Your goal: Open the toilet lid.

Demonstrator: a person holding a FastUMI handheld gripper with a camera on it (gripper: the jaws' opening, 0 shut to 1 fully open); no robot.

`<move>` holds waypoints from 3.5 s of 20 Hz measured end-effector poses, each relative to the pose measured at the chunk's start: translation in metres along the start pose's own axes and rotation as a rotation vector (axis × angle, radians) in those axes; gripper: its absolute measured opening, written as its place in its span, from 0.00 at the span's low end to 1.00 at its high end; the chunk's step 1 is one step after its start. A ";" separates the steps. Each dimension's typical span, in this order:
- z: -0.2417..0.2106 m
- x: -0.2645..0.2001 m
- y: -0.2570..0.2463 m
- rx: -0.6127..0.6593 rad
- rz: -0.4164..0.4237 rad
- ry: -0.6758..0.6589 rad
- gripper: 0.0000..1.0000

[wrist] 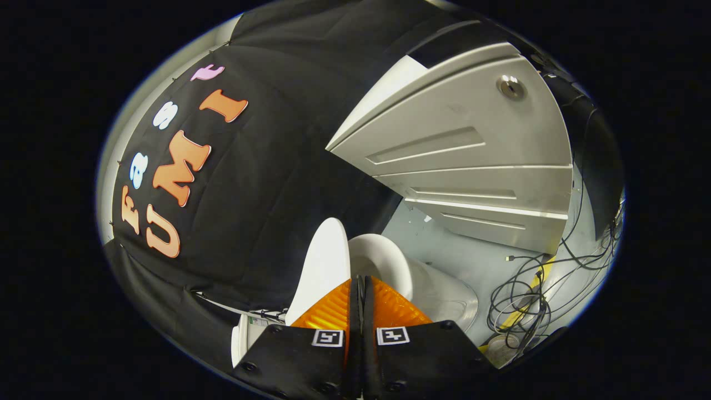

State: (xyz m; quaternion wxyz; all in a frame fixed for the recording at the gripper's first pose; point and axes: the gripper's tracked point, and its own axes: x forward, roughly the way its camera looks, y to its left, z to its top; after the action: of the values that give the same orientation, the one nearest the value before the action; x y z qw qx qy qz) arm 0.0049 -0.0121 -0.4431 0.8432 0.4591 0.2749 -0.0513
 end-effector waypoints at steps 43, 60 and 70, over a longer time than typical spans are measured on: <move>-0.035 -0.086 0.284 -0.528 0.193 -0.098 0.09; -0.116 -0.115 0.391 -0.753 0.285 -0.085 0.09; -0.183 -0.133 0.440 -0.855 0.366 -0.054 0.08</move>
State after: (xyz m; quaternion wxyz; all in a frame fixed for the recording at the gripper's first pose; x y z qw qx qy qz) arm -0.0345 0.3648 -0.1256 0.9588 0.1098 0.1640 0.2043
